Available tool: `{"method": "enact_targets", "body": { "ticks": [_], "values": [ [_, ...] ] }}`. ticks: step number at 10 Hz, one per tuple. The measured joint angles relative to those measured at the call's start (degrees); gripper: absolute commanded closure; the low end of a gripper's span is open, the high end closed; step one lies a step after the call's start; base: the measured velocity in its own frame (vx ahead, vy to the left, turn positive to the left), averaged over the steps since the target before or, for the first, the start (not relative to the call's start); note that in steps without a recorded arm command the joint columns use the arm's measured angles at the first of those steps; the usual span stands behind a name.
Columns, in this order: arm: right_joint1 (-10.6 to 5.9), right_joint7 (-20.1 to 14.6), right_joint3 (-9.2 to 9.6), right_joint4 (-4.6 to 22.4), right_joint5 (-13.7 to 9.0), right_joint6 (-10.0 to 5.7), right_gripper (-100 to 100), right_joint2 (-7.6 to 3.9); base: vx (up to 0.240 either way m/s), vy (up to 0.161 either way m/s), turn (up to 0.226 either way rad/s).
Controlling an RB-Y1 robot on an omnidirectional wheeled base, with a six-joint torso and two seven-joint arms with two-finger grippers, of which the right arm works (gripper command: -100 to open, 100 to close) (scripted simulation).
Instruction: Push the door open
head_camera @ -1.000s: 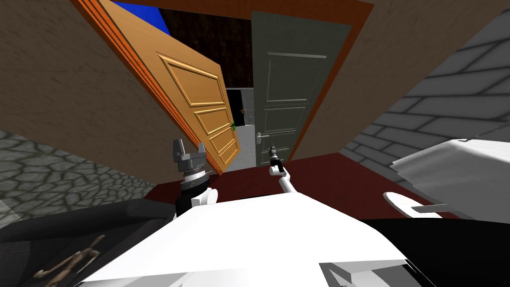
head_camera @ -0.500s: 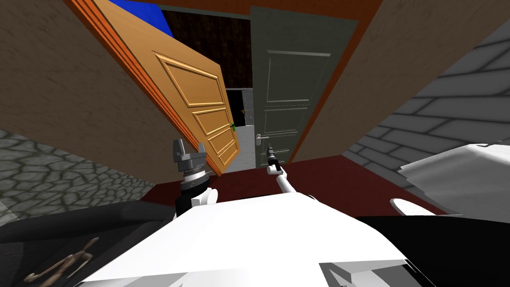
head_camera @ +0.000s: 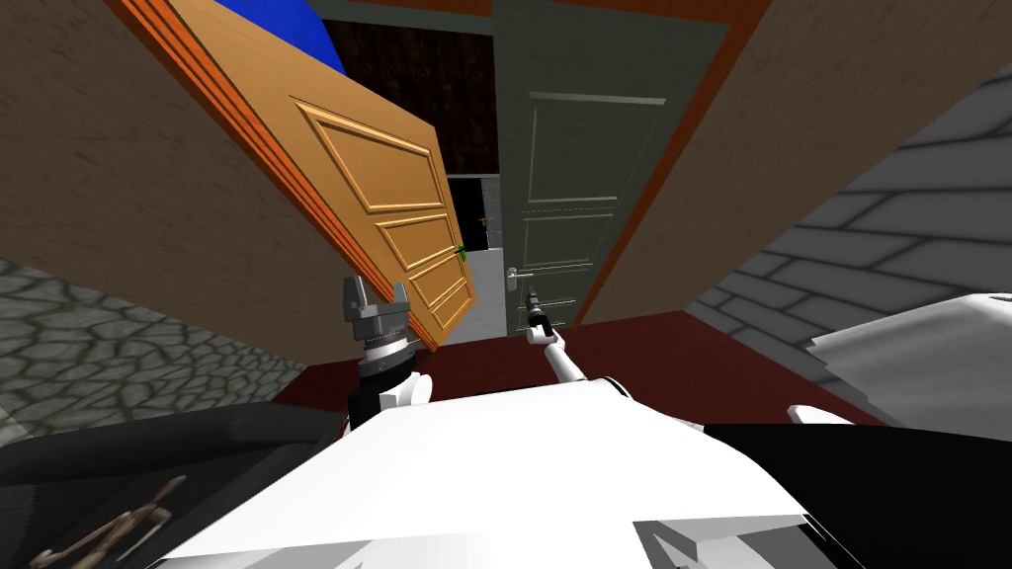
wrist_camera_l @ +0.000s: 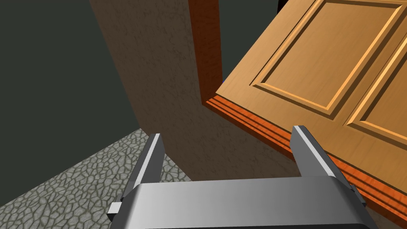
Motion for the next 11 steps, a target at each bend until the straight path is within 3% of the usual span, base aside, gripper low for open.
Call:
{"method": "enact_targets", "body": {
  "ticks": [6,8,10,11],
  "values": [
    [-4.38,1.77,-0.13,7.39,-1.46,0.57,-100,1.42,0.091,-0.062,0.028],
    [-5.05,2.20,-0.13,8.53,-1.75,0.86,-100,1.82,0.076,-0.024,0.013],
    [-4.60,2.42,-0.34,7.86,-1.72,1.13,-100,0.11,0.202,0.015,0.027],
    [-5.48,2.10,-0.42,9.19,-1.84,0.76,-100,-1.10,0.202,0.027,0.018]
  ]
}}
